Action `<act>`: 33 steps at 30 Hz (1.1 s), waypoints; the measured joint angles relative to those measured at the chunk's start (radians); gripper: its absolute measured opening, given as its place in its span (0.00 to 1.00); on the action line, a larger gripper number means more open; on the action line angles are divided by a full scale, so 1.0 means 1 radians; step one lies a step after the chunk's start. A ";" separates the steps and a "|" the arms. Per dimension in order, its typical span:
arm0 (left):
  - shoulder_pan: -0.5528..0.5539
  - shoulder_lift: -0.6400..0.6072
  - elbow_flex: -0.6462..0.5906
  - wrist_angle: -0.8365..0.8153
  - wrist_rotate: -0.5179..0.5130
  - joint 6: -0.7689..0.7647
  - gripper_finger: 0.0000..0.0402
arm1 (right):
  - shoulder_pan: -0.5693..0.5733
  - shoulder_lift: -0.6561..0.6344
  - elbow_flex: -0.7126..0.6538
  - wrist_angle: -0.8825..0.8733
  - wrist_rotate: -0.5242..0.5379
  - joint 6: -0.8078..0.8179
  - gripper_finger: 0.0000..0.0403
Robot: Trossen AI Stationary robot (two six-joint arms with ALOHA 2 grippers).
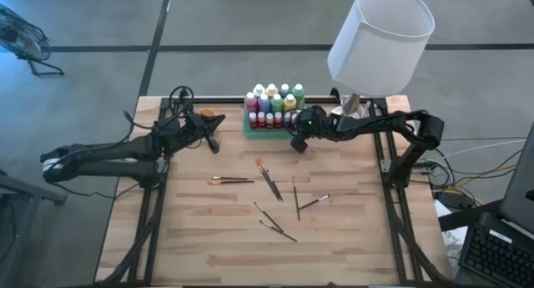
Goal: Pick & Place Paint Supplies
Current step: Adjust the paint bottles in the green bin, then put the silver paintbrush into the orange cup
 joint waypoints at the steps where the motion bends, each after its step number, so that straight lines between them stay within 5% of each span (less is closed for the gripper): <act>1: 0.000 0.000 0.000 0.000 0.000 -0.001 0.01 | -0.002 0.001 0.000 0.004 0.000 0.000 0.02; 25: 0.000 0.000 0.000 0.000 0.000 0.000 0.01 | -0.013 0.033 0.000 0.037 -0.001 0.003 0.02; 33: 0.000 0.000 0.000 -0.002 0.000 -0.005 0.01 | 0.030 -0.072 -0.002 -0.052 -0.002 0.030 0.02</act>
